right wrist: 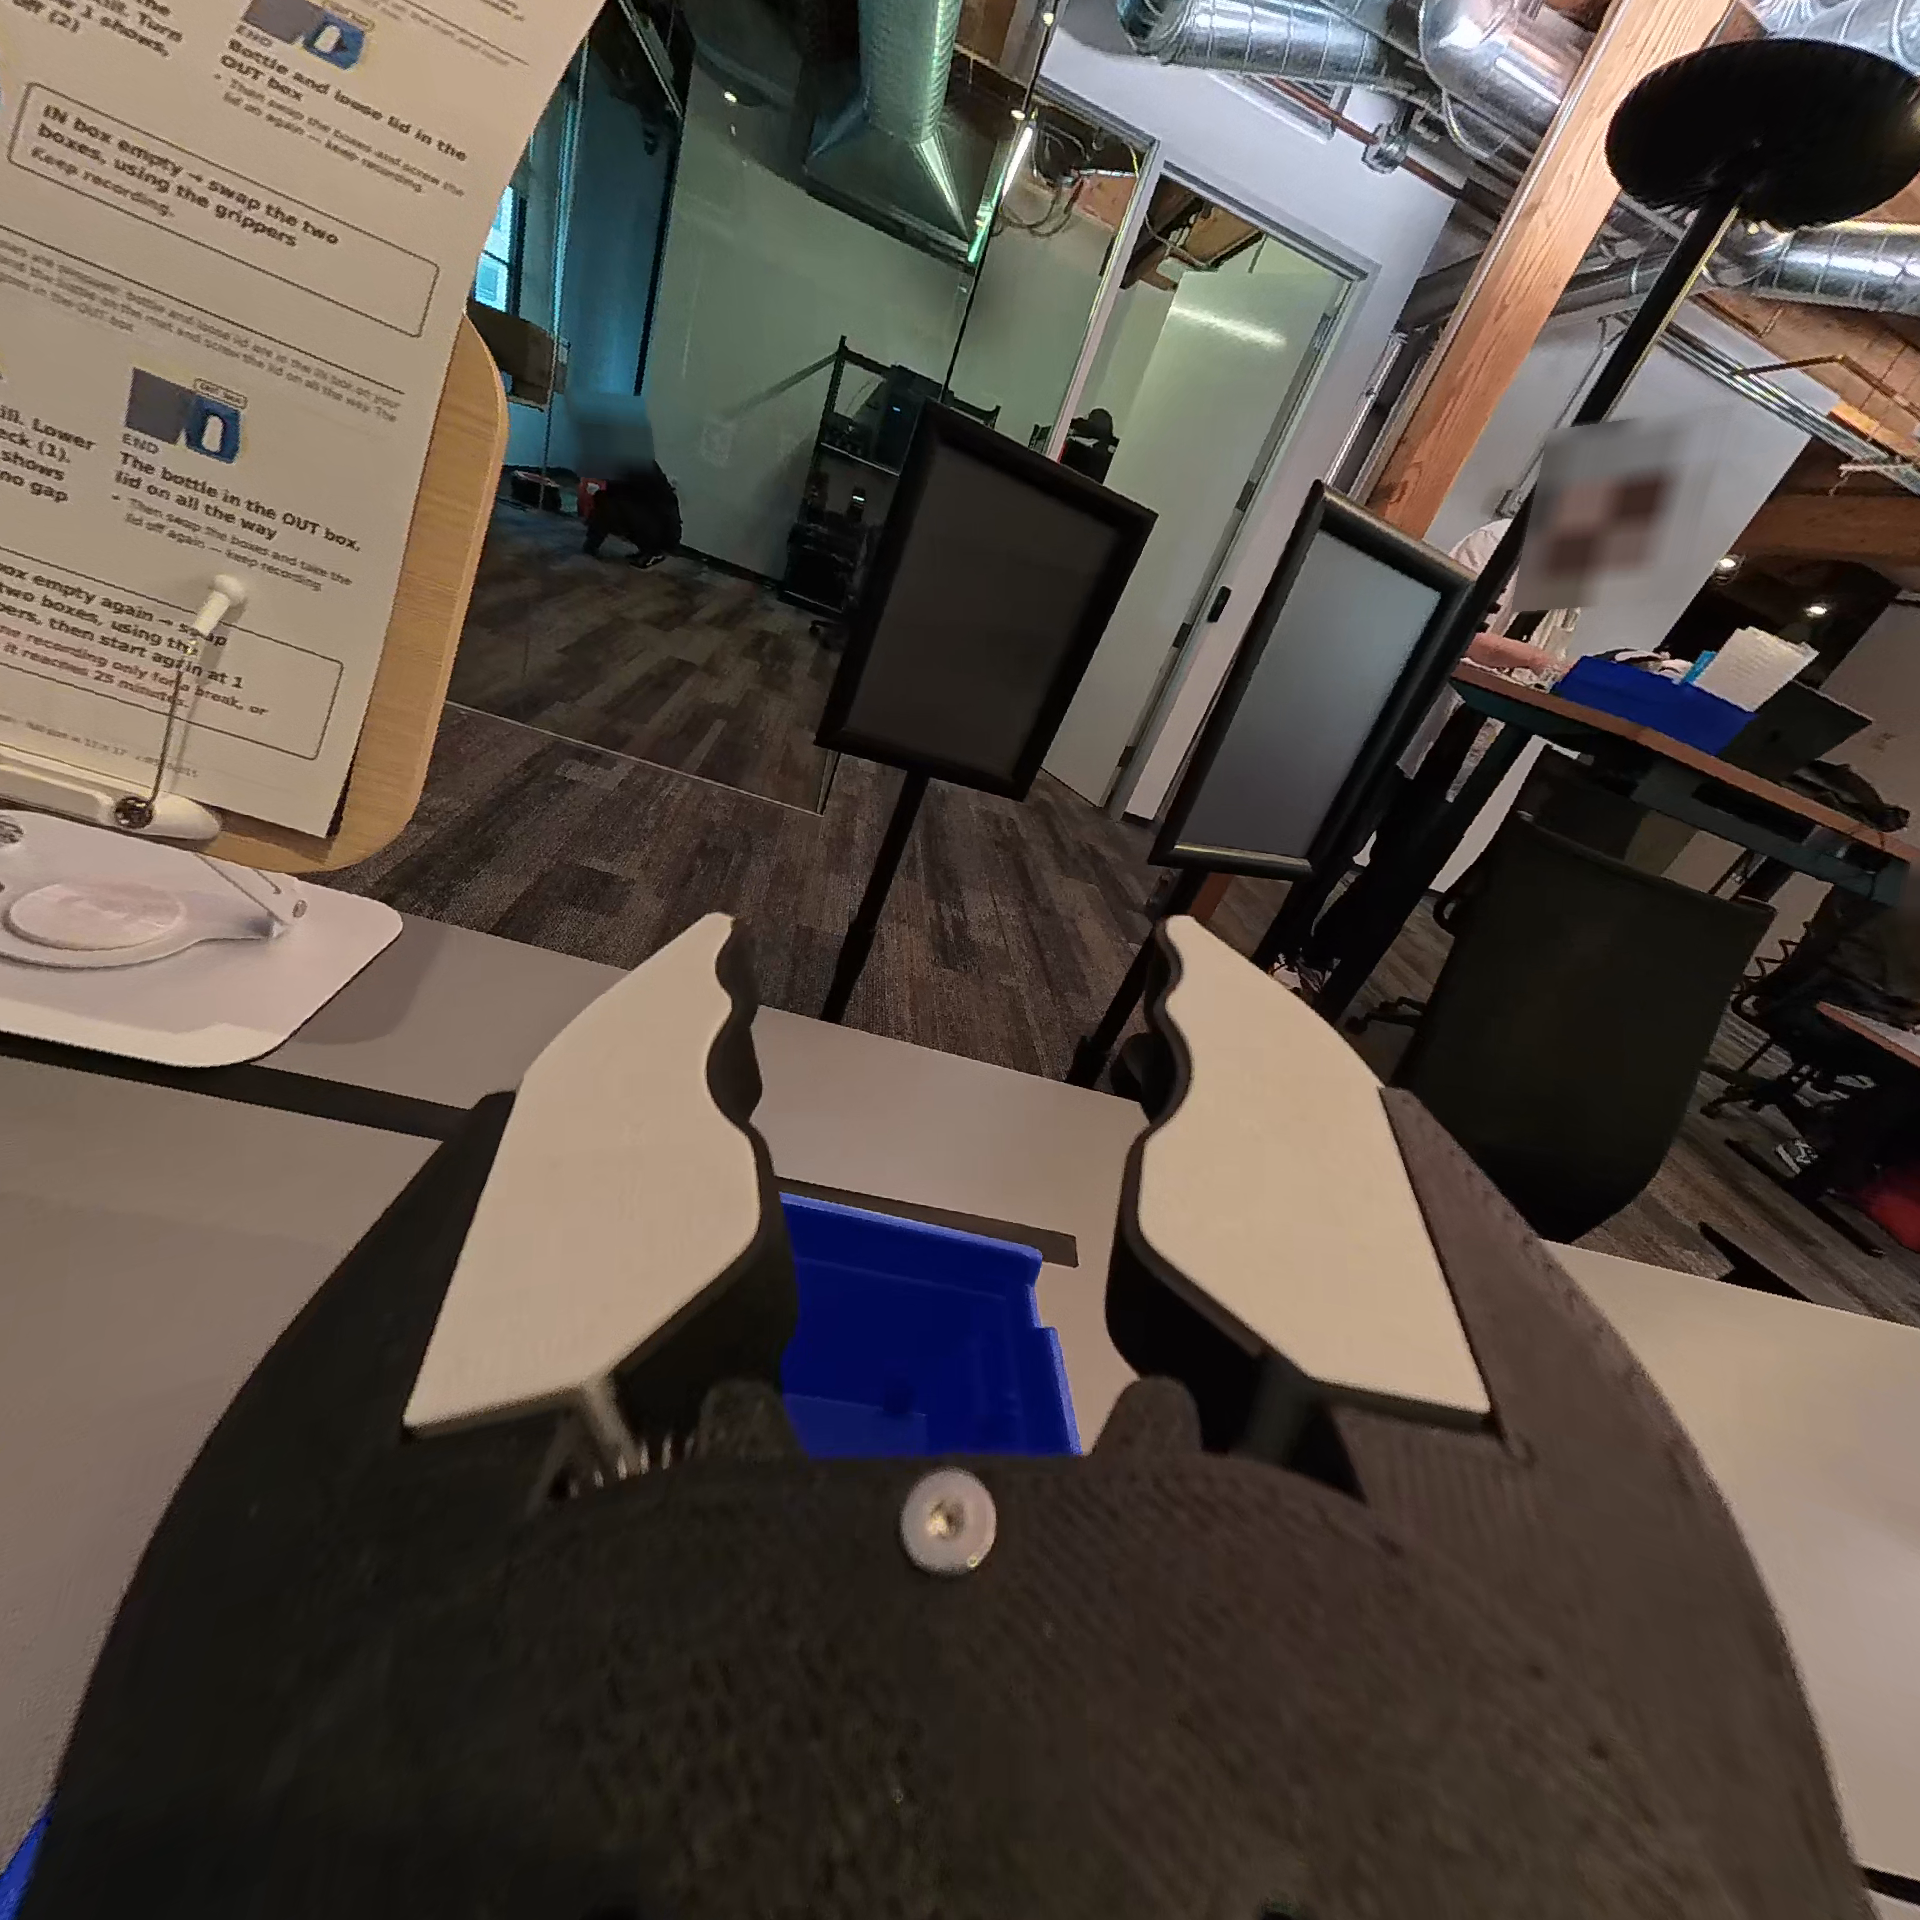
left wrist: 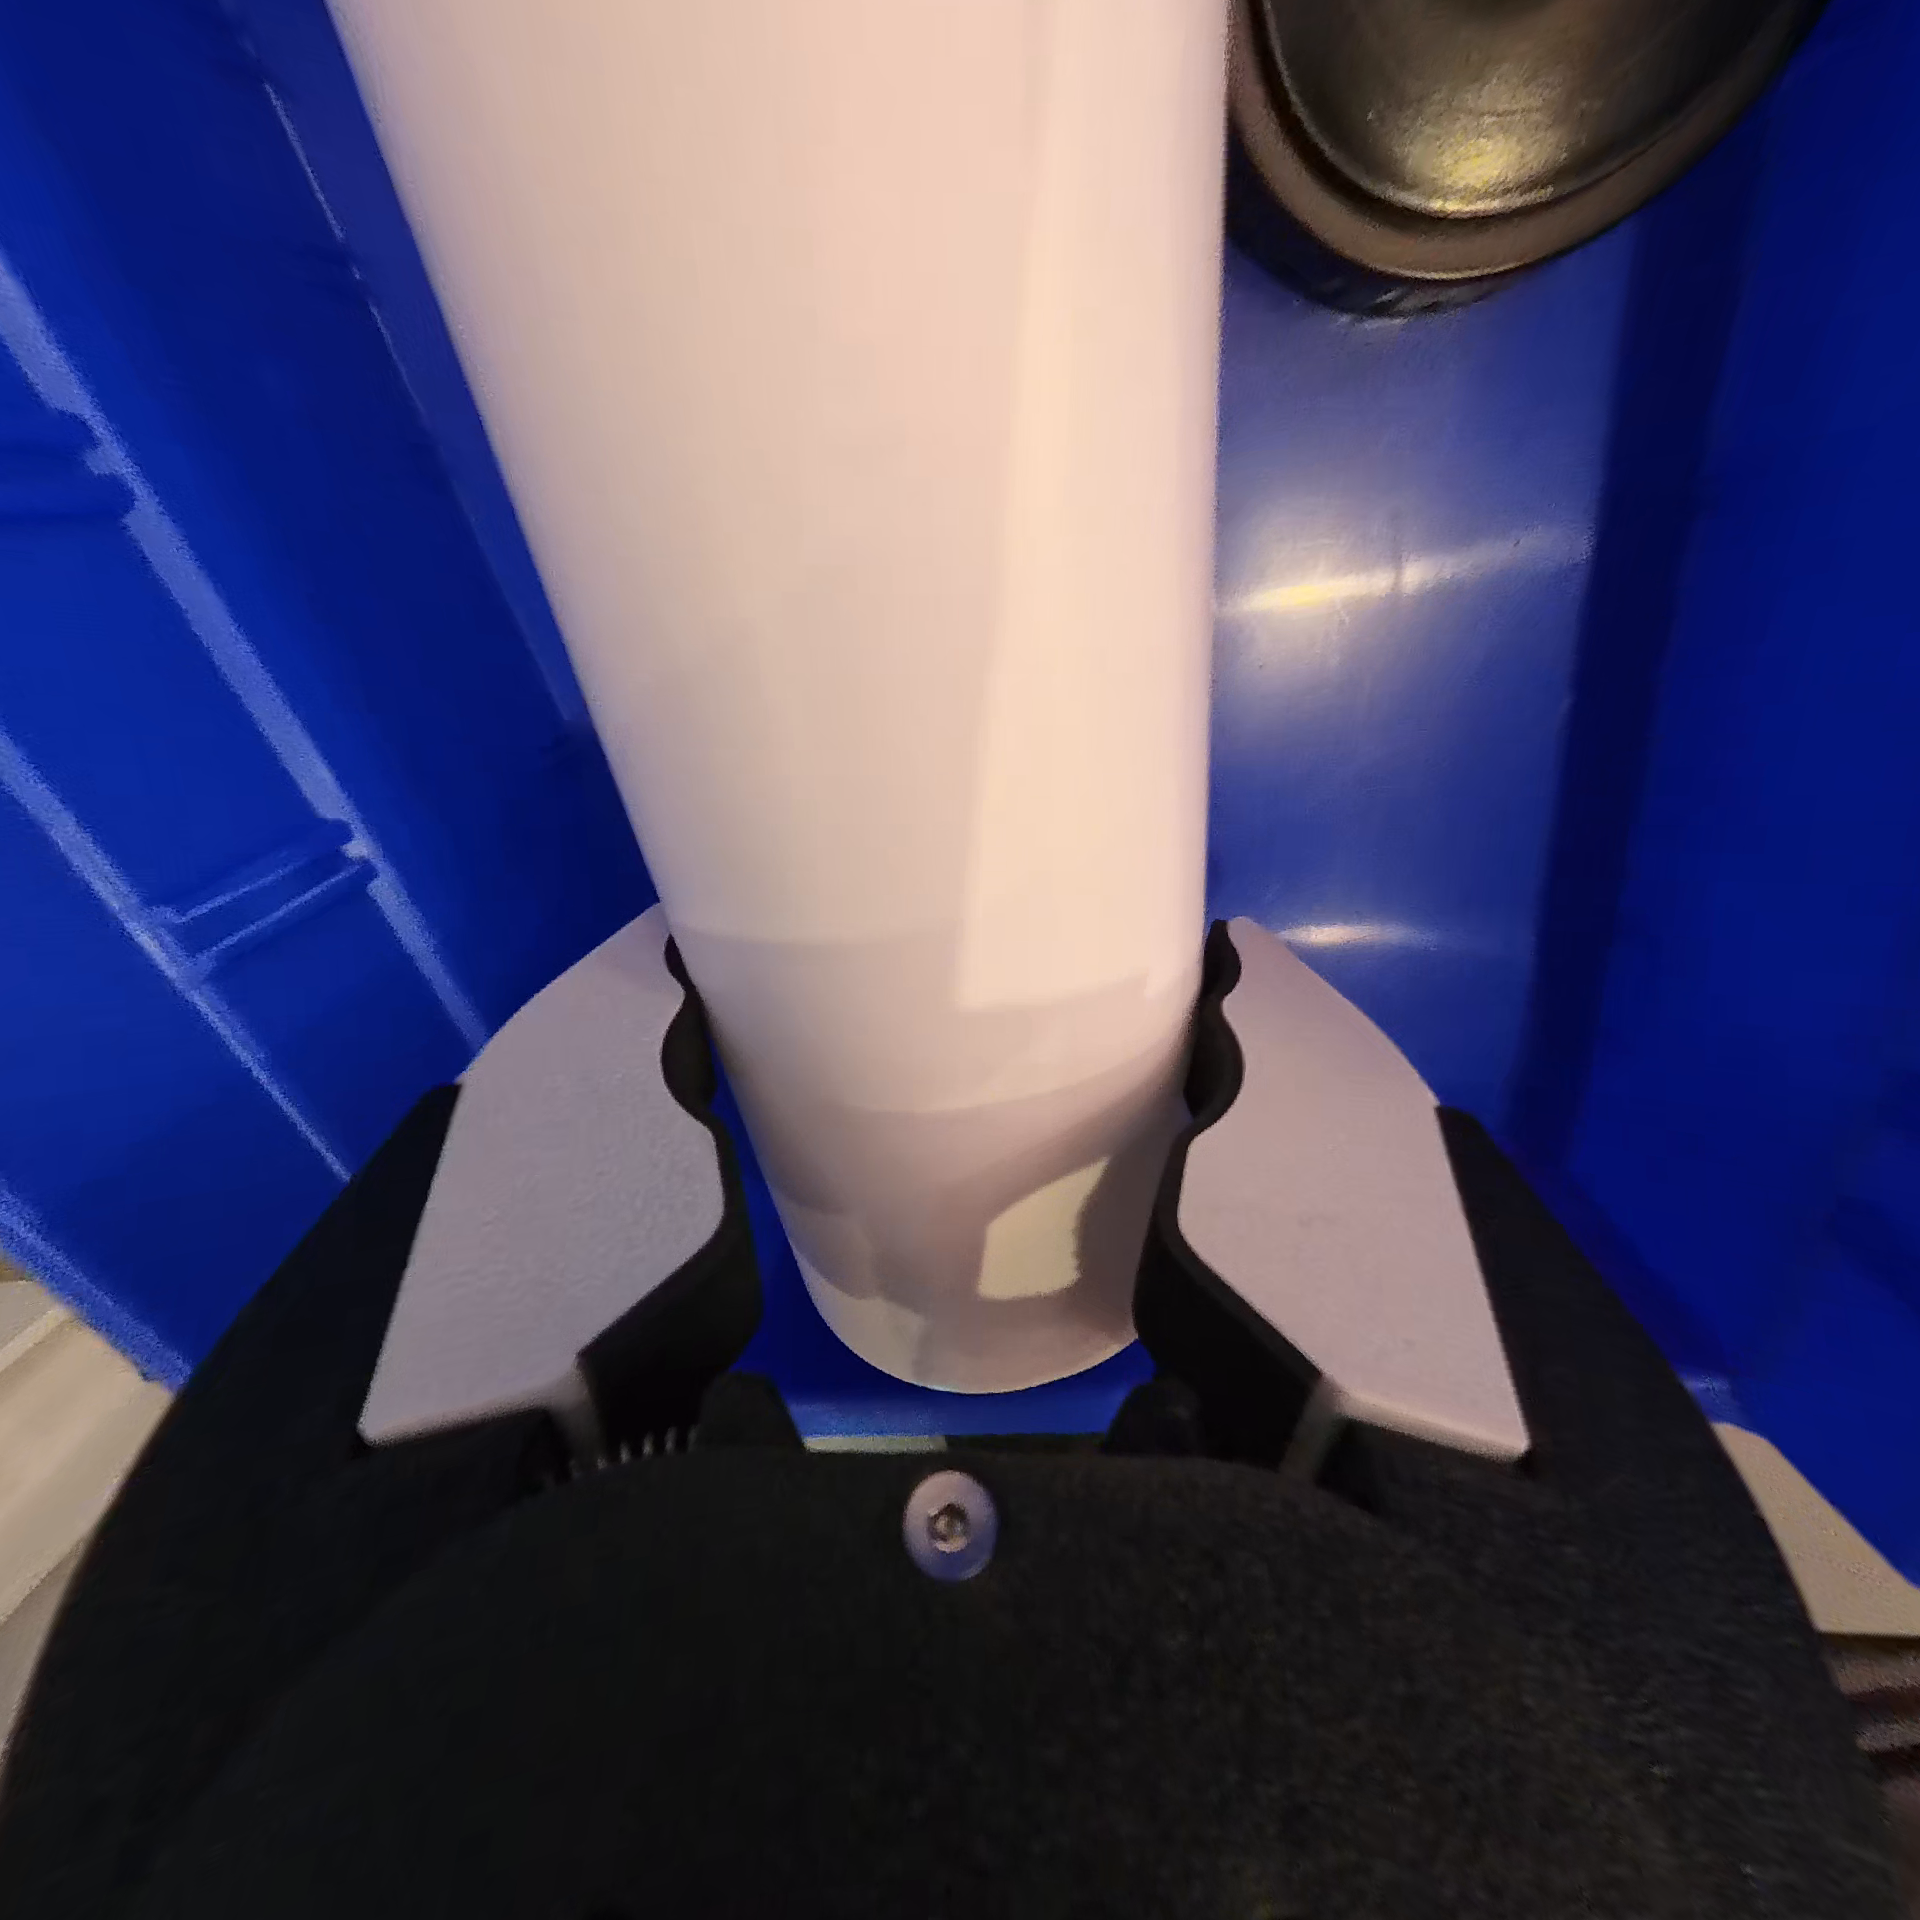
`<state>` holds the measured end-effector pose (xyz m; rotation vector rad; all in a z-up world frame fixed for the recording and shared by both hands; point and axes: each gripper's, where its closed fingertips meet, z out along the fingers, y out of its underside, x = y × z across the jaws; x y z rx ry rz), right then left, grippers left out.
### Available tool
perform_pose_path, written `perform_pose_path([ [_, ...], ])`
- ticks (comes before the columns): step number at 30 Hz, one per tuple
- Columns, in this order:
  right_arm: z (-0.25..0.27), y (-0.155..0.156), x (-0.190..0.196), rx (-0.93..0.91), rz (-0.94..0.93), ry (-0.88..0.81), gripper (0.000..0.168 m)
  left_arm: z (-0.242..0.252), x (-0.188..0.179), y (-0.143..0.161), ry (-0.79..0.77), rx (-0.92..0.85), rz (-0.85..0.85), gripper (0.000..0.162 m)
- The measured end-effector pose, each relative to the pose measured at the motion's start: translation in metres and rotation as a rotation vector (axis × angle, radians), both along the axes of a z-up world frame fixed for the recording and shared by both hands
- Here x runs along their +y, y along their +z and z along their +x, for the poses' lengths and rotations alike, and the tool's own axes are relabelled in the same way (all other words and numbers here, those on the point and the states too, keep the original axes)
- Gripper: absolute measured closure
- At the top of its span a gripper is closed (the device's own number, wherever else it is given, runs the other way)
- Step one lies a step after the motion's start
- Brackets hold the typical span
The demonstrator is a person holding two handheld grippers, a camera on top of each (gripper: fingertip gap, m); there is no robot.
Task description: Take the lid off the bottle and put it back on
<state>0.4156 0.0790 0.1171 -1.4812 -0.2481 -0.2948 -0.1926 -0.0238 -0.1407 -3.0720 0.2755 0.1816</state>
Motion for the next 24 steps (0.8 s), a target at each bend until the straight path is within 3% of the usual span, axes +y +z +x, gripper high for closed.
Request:
perform_pose_path([
  [9,-0.008,-0.005,0.003,-0.022,-0.017,0.023,0.095,0.006,0.013,0.034,-0.027,-0.085,0.166,0.071],
  [15,-0.009,-0.006,0.004,-0.02,-0.02,0.032,0.095,0.031,0.036,0.096,-0.08,-0.257,0.442,0.071],
  [20,-0.013,-0.008,0.006,-0.035,-0.024,0.036,0.095,0.122,0.037,0.17,-0.288,-0.526,0.746,0.071],
  [22,-0.016,-0.009,0.007,-0.04,-0.025,0.047,0.095,0.174,0.024,0.184,-0.371,-0.656,0.812,0.071],
  [24,-0.026,-0.008,0.005,-0.046,-0.015,0.086,0.095,0.224,0.011,0.179,-0.454,-0.737,0.846,0.071],
])
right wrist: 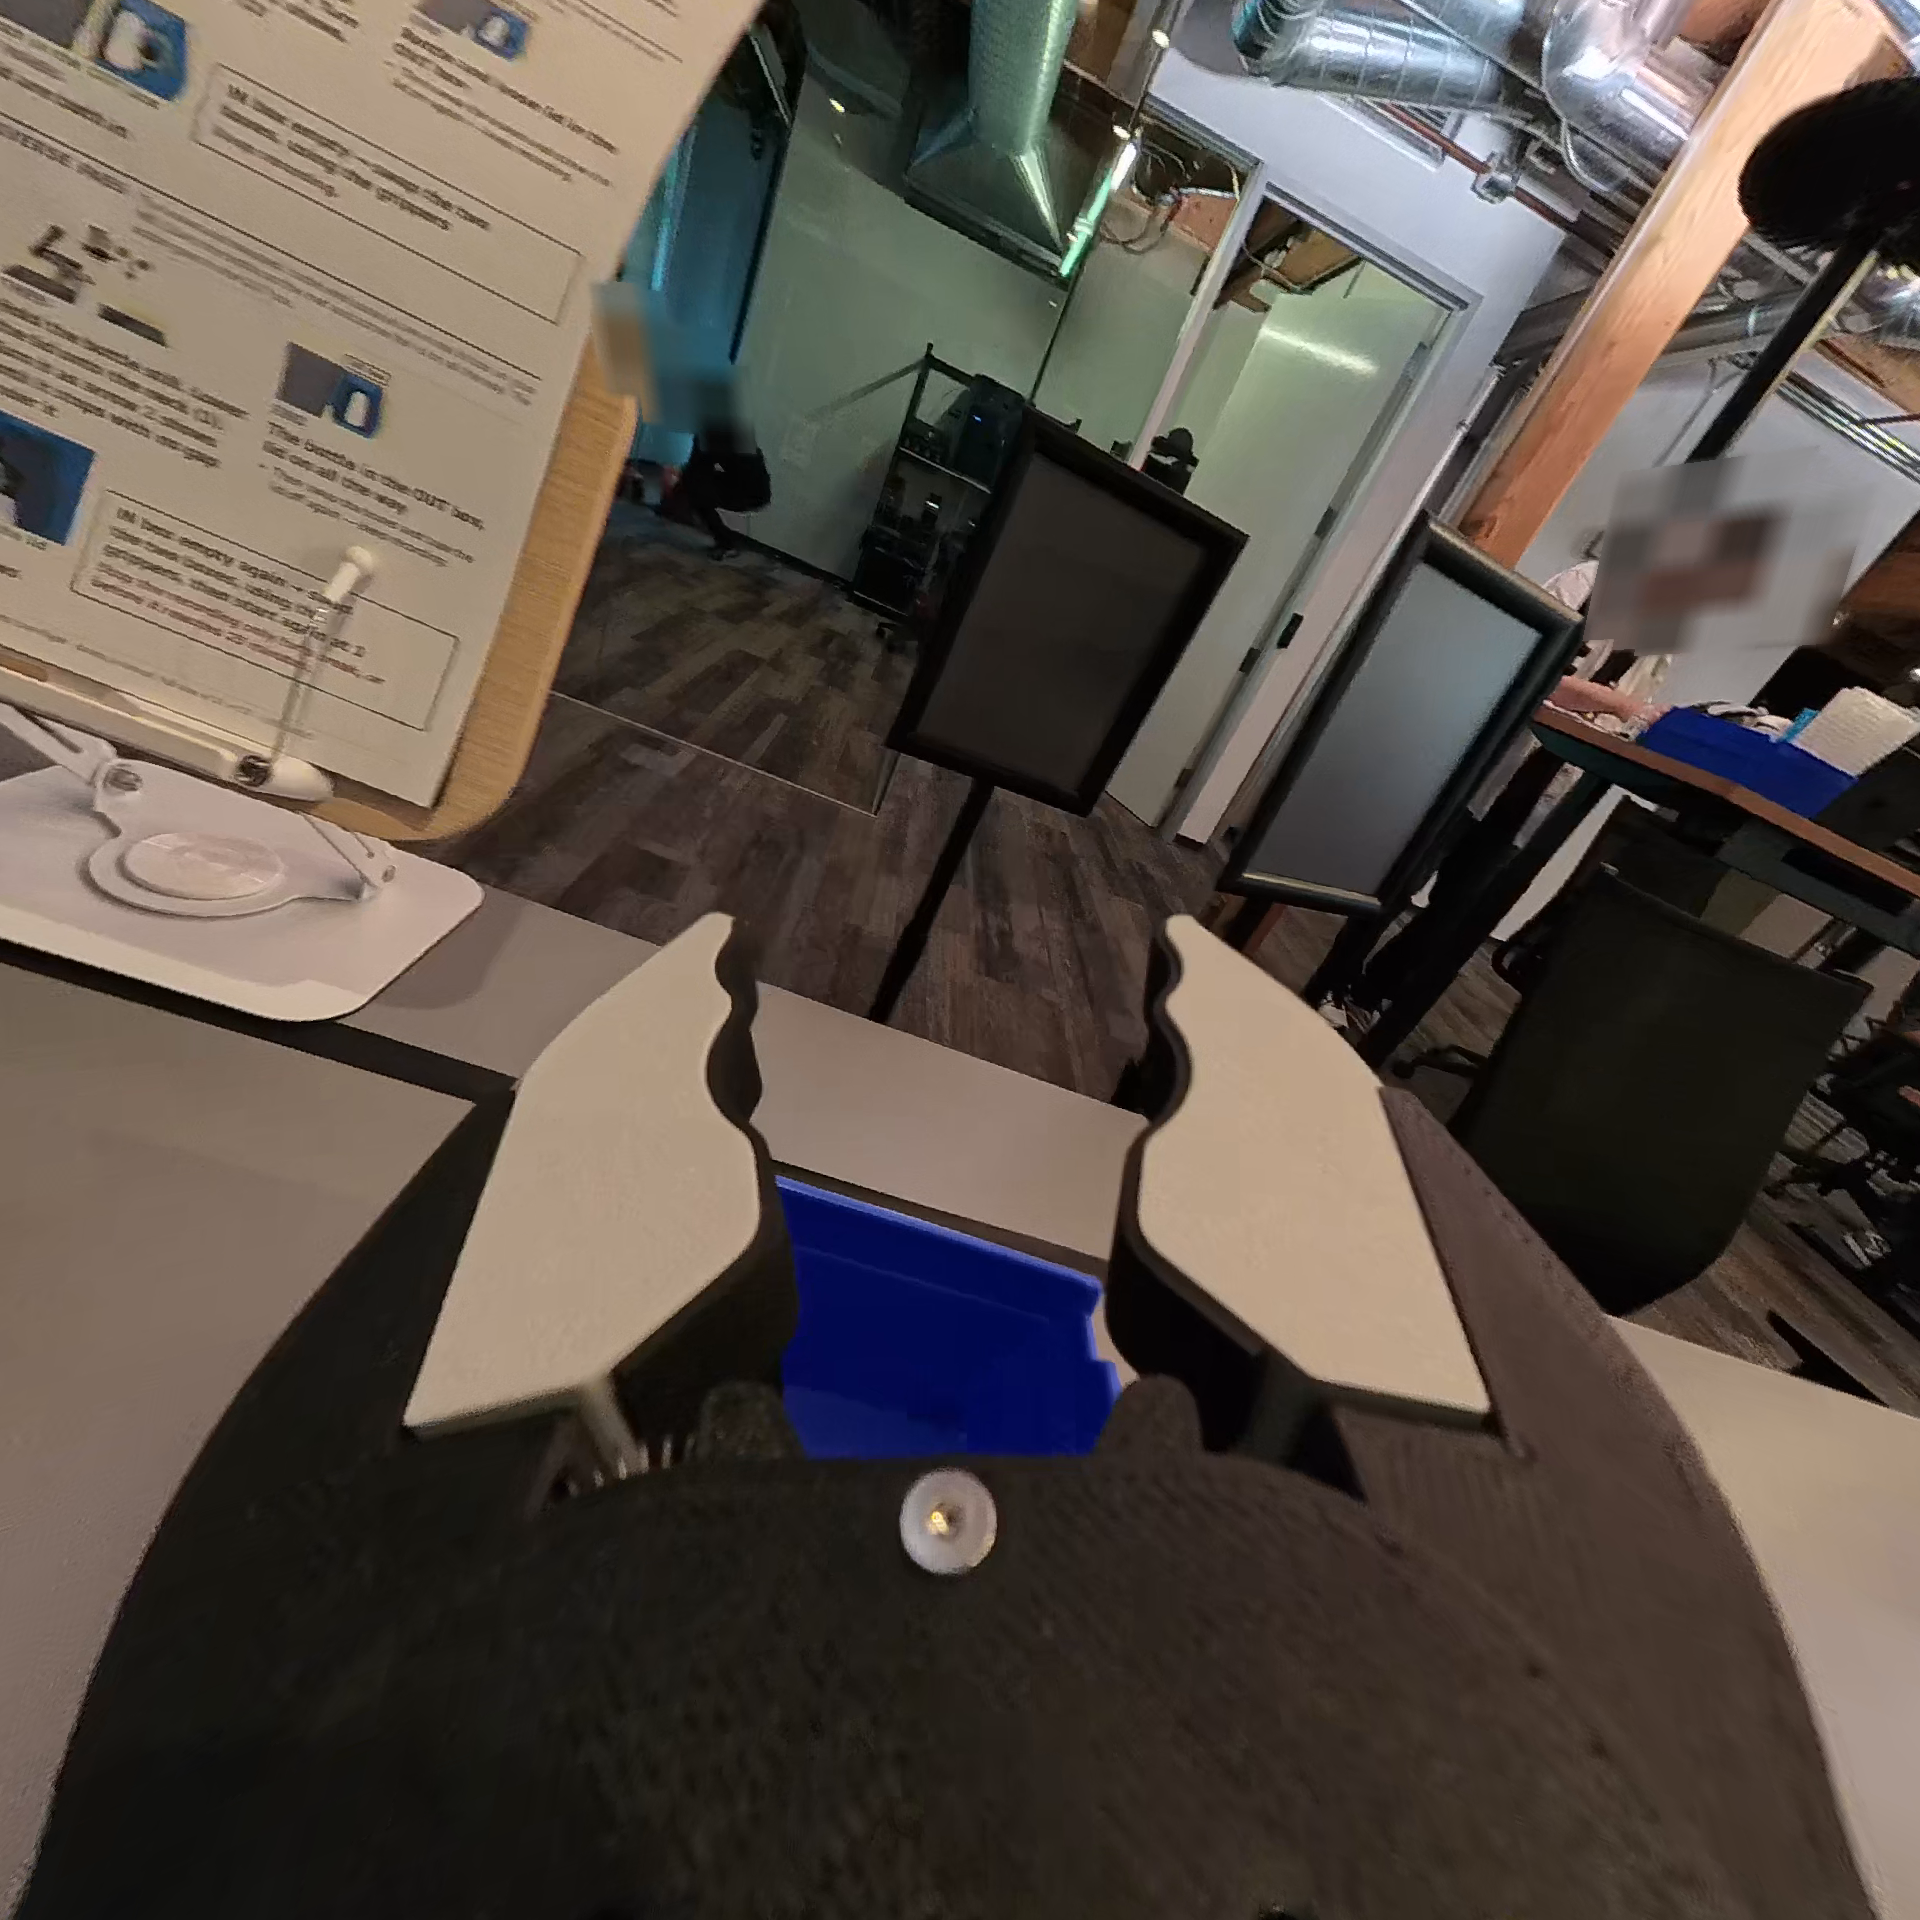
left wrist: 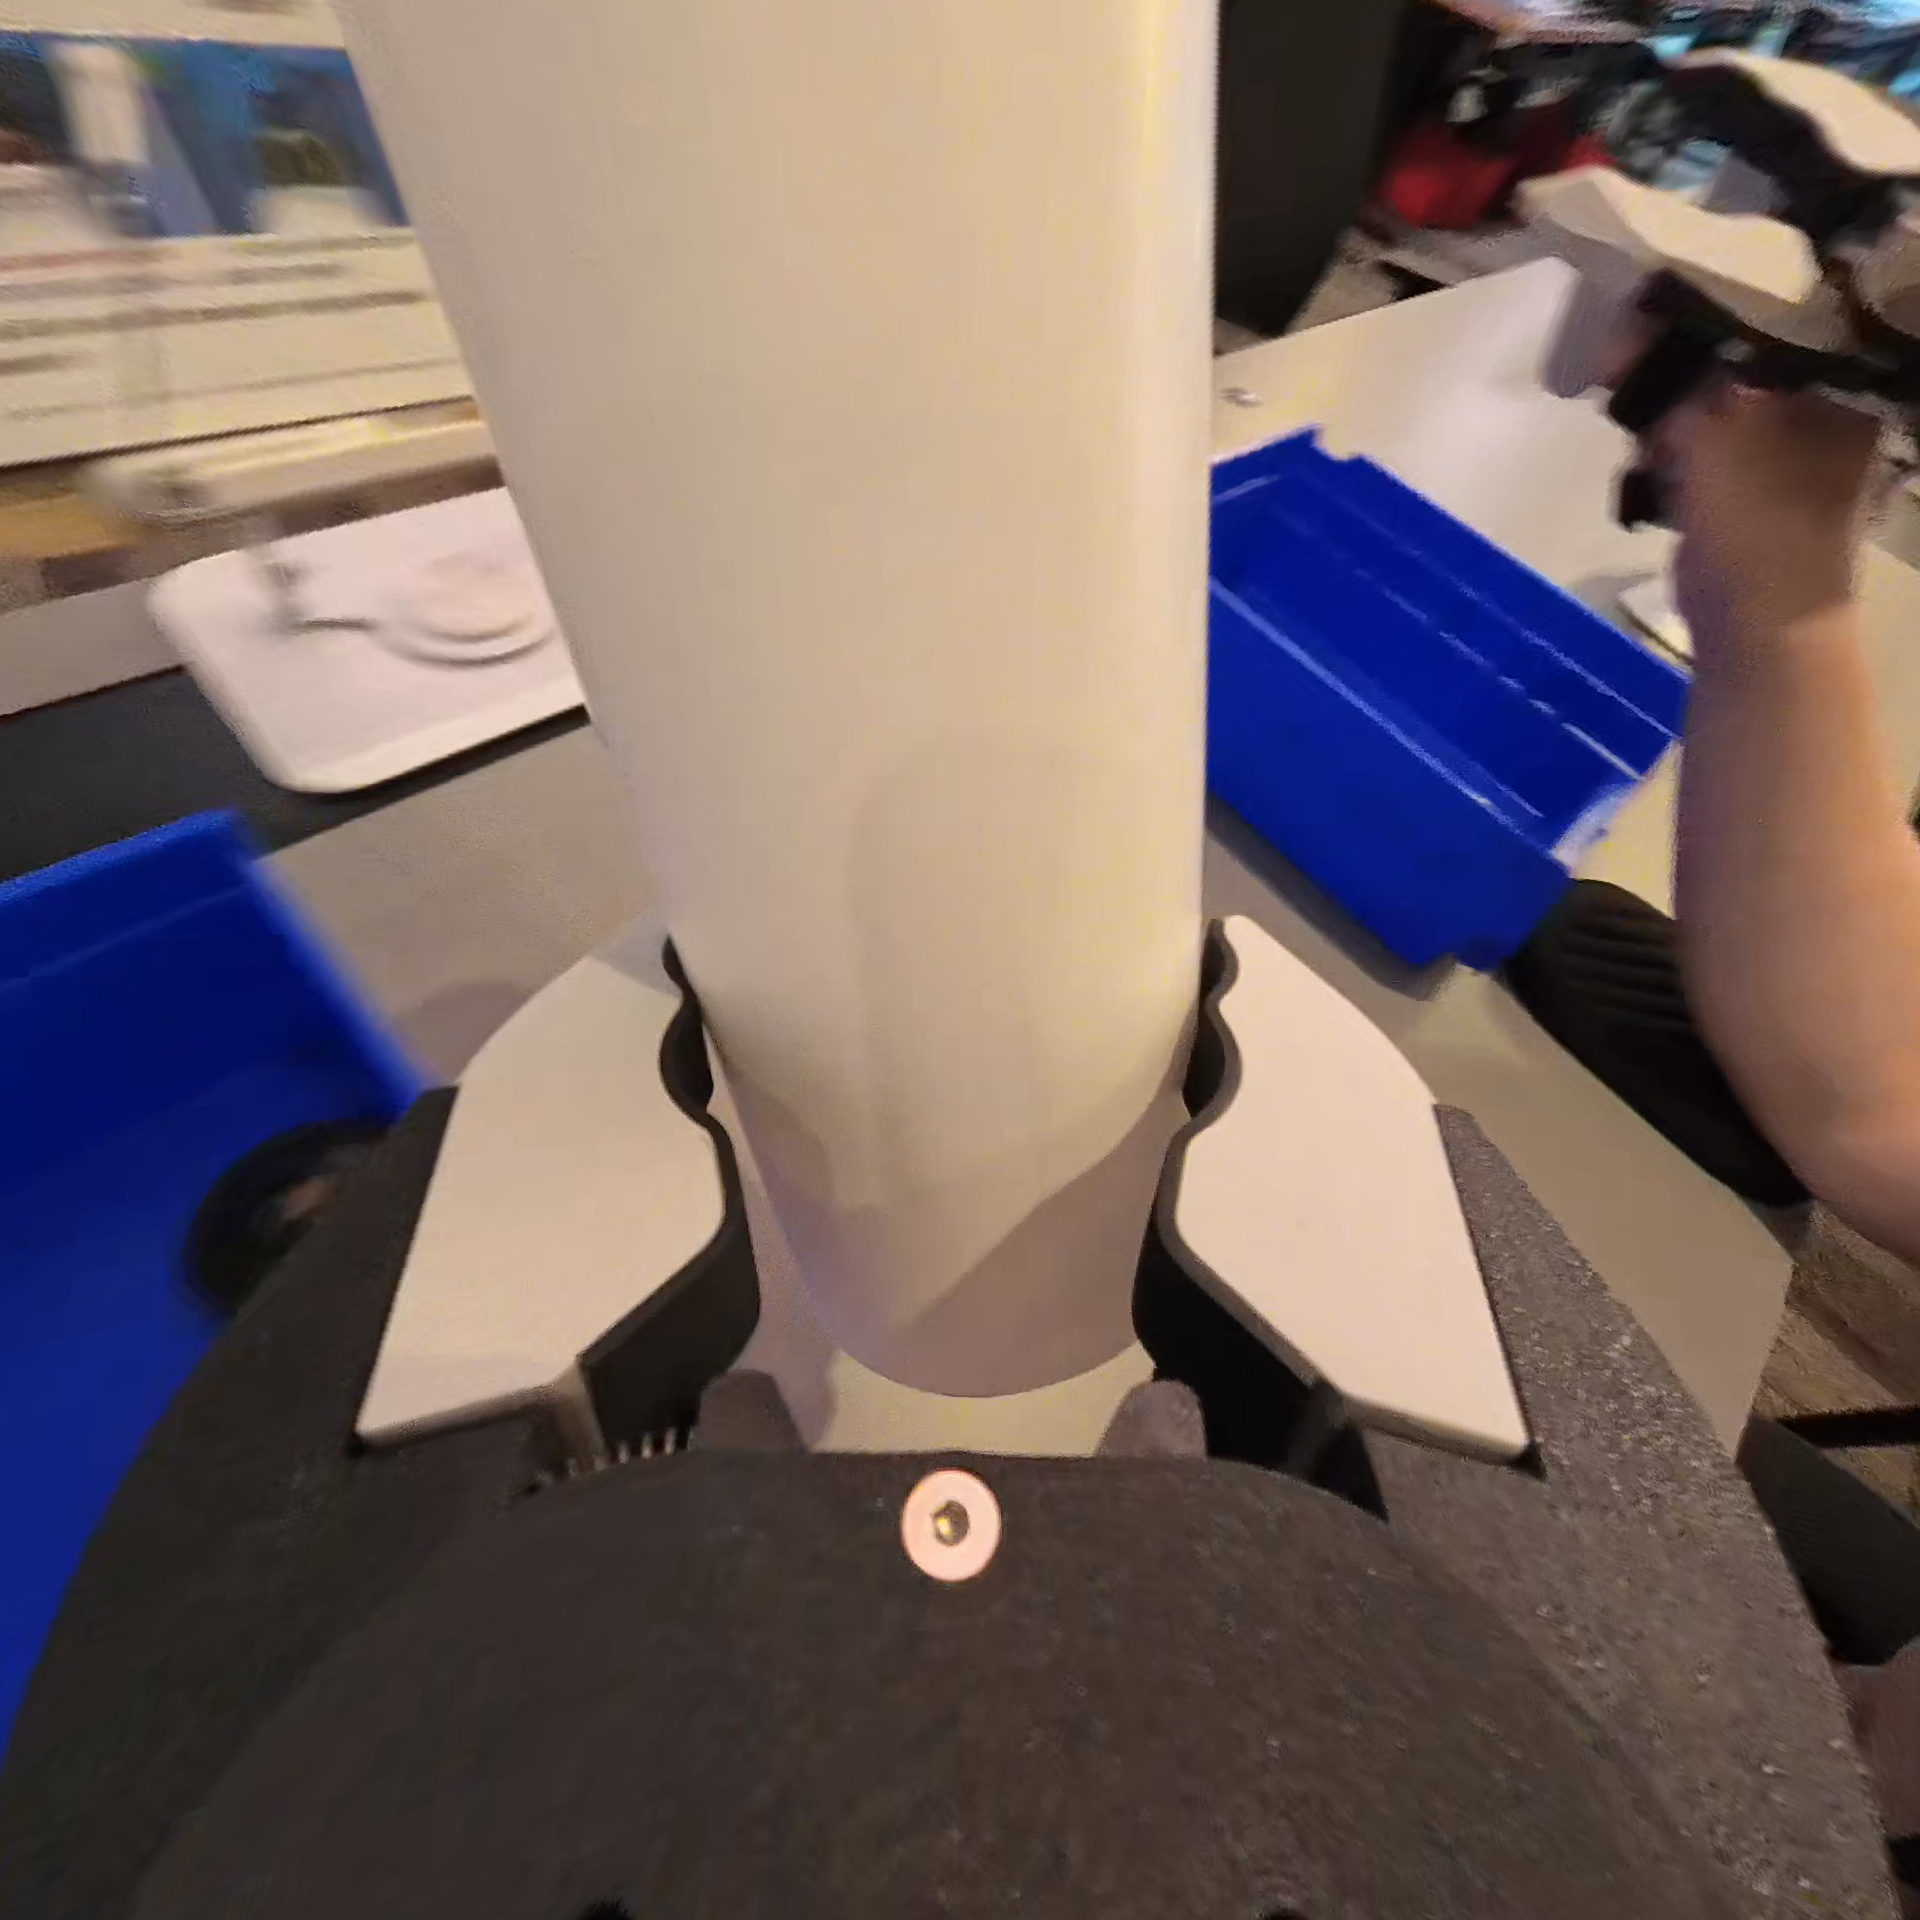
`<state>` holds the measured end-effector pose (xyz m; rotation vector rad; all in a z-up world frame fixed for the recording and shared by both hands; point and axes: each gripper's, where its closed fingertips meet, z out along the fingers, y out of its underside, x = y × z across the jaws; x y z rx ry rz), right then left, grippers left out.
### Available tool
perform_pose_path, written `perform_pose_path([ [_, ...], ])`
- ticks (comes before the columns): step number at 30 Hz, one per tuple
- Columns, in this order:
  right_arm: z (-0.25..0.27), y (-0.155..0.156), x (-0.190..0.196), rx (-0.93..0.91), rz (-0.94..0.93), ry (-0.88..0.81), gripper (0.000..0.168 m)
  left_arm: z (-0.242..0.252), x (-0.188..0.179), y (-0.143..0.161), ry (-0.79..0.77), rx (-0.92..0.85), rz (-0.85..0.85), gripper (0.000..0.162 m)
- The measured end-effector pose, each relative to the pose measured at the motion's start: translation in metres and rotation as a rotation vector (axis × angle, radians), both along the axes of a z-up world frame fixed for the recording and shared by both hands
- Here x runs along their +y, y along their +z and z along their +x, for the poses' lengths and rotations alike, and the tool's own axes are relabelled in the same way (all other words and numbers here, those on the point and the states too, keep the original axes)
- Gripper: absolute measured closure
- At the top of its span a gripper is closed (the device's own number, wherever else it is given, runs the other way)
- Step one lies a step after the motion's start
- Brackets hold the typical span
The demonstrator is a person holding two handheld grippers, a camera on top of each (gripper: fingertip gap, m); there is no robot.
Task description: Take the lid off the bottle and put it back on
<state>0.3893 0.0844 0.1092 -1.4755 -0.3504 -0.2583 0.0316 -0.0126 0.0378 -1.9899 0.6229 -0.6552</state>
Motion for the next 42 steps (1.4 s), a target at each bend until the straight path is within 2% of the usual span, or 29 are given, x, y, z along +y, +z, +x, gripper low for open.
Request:
perform_pose_path([
  [2,-0.014,0.002,-0.003,-0.004,0.011,0.057,0.095,0.043,-0.008,-0.018,-0.075,-0.014,0.041,0.071],
  [4,-0.037,0.004,-0.009,0.013,0.014,0.183,0.095,0.076,-0.009,-0.036,-0.117,-0.036,0.094,0.071],
  [6,-0.073,0.006,-0.022,0.085,-0.004,0.404,0.095,0.097,-0.005,-0.05,-0.143,-0.025,0.17,0.071],
  [9,-0.127,0.015,-0.056,0.306,-0.082,0.823,0.094,0.12,0.0,-0.065,-0.179,-0.026,0.222,0.072],
  [11,-0.146,0.015,-0.067,0.422,-0.155,0.961,0.092,0.13,0.002,-0.069,-0.199,-0.06,0.216,0.073],
  [16,-0.166,-0.041,-0.043,0.455,-0.472,0.836,0.081,0.133,0.011,-0.078,-0.173,-0.096,0.181,0.074],
  [19,-0.174,-0.053,-0.036,0.587,-0.533,0.809,0.08,0.125,0.01,-0.067,-0.153,-0.147,0.212,0.074],
  [23,-0.2,-0.055,-0.049,0.689,-0.606,0.938,0.073,0.118,0.005,-0.048,-0.16,-0.183,0.276,0.074],
  [25,-0.212,-0.051,-0.059,0.732,-0.625,1.028,0.074,0.123,-0.003,-0.044,-0.214,-0.201,0.273,0.074],
  [28,-0.22,-0.047,-0.067,0.734,-0.61,1.116,0.083,0.132,-0.011,-0.05,-0.274,-0.175,0.244,0.074],
  [32,-0.229,-0.06,-0.066,0.606,-0.558,1.08,0.084,0.123,-0.005,-0.06,-0.25,-0.15,0.187,0.078],
  [36,-0.243,-0.078,-0.062,0.456,-0.453,0.96,0.087,0.093,-0.002,-0.04,-0.142,-0.257,0.173,0.075],
  [38,-0.25,-0.085,-0.062,0.396,-0.411,0.926,0.087,0.072,-0.005,-0.028,-0.077,-0.255,0.2,0.076],
  [42,-0.254,-0.086,-0.06,0.393,-0.313,0.906,0.087,0.033,-0.024,0.006,-0.019,-0.243,0.273,0.086],
])
